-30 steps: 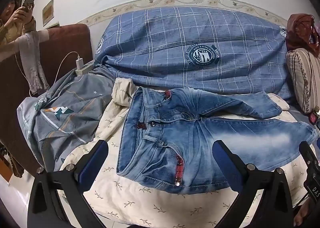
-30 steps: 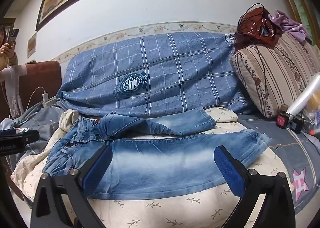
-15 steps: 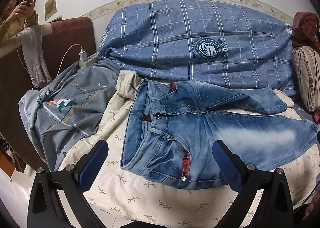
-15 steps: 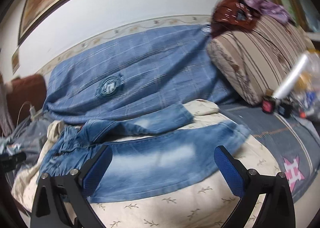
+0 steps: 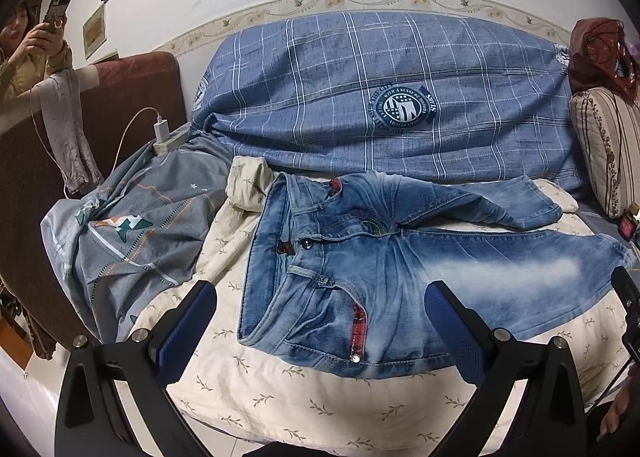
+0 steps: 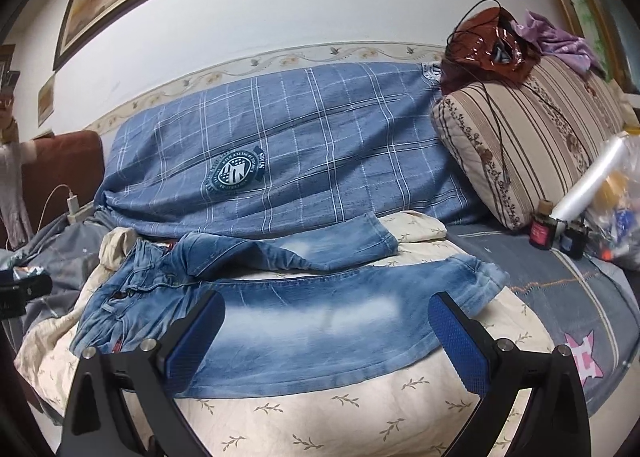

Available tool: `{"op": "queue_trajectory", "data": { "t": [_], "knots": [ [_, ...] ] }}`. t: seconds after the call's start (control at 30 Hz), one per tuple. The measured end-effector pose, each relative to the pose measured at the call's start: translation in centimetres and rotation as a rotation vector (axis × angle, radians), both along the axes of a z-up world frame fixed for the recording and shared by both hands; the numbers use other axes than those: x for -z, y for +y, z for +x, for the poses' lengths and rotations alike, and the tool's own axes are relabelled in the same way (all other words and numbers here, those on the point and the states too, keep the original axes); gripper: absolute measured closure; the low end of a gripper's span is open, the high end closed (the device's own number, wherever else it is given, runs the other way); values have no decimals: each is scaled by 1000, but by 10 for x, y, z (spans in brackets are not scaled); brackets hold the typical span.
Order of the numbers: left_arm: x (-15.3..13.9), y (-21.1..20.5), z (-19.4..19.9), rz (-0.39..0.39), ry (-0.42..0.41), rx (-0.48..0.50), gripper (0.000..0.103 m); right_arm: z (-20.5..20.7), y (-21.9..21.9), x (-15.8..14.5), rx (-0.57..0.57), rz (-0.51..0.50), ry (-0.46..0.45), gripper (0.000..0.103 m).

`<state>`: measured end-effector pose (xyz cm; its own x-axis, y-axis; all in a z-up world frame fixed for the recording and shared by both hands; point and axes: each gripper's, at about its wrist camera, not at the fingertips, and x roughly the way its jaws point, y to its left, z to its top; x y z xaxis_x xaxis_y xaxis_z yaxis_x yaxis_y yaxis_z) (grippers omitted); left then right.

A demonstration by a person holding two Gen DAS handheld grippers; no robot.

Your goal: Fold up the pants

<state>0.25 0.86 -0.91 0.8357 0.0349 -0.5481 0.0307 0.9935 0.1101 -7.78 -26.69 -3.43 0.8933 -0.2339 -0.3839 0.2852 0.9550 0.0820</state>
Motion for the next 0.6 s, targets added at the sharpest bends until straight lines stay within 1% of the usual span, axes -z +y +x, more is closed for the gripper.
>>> {"op": "queue_trajectory", "data": {
  "t": [0.23, 0.6],
  "knots": [
    [0, 2, 0, -8, 0, 0, 0, 2, -5, 2, 8, 23, 7, 0],
    [-1, 1, -1, -8, -4, 5, 0, 1, -2, 2, 8, 13, 3, 0]
  ]
}}
